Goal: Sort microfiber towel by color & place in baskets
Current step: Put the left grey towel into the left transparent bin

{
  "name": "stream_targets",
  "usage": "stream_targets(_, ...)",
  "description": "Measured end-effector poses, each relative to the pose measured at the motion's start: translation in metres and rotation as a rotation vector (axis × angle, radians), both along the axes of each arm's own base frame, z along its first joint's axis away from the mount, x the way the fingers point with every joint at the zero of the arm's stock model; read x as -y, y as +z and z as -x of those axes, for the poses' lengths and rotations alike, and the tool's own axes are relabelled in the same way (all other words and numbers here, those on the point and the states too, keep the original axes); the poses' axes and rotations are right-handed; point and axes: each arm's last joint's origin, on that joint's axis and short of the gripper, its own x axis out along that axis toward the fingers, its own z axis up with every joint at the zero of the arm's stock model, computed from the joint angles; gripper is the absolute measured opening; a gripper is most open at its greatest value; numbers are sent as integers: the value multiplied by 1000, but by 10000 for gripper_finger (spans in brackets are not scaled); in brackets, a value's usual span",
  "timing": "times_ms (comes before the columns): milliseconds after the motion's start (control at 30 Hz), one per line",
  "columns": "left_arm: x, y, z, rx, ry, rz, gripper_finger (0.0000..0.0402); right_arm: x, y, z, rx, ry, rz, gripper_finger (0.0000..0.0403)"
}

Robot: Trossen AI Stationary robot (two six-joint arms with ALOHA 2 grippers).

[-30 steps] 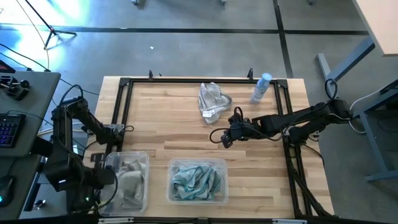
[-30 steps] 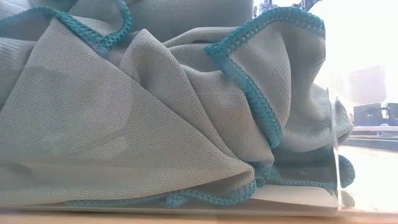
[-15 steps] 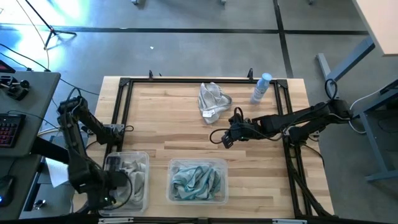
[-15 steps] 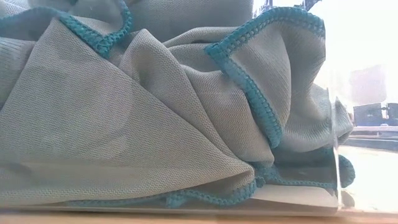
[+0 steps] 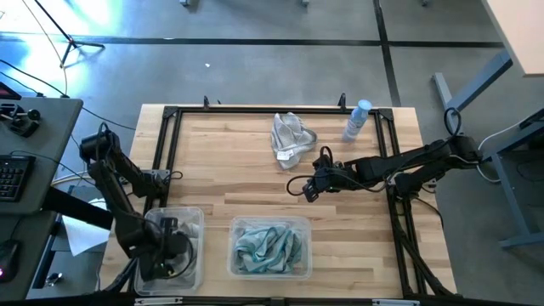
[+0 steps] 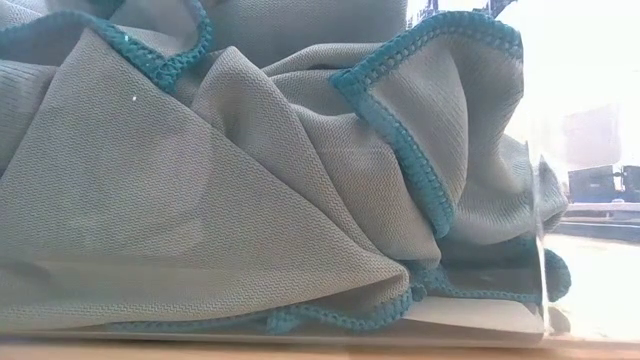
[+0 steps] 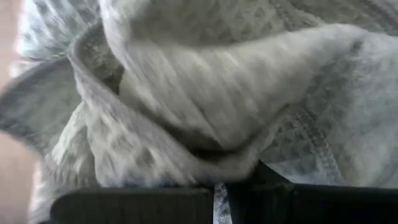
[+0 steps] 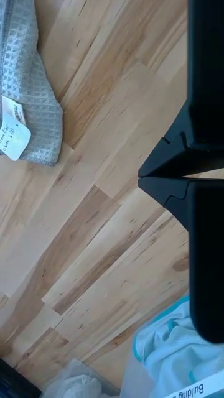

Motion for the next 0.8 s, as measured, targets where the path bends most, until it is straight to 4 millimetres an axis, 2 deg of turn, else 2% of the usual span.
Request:
stream_targets(200,-5,-15,3,0,22,18,1,0,0,0,1,-2,-1,0)
stream_targets(567,-6,-17,3,9,-65,-6,2,0,0,0,0,0,0,0)
stream_targets(667,-6,-17,3,6,-47,-2,19,0,0,0,-2,0,1,0)
stream_targets(800,-6,-15,3,4,-20,15,63,0,0,0,-3,0,1,0)
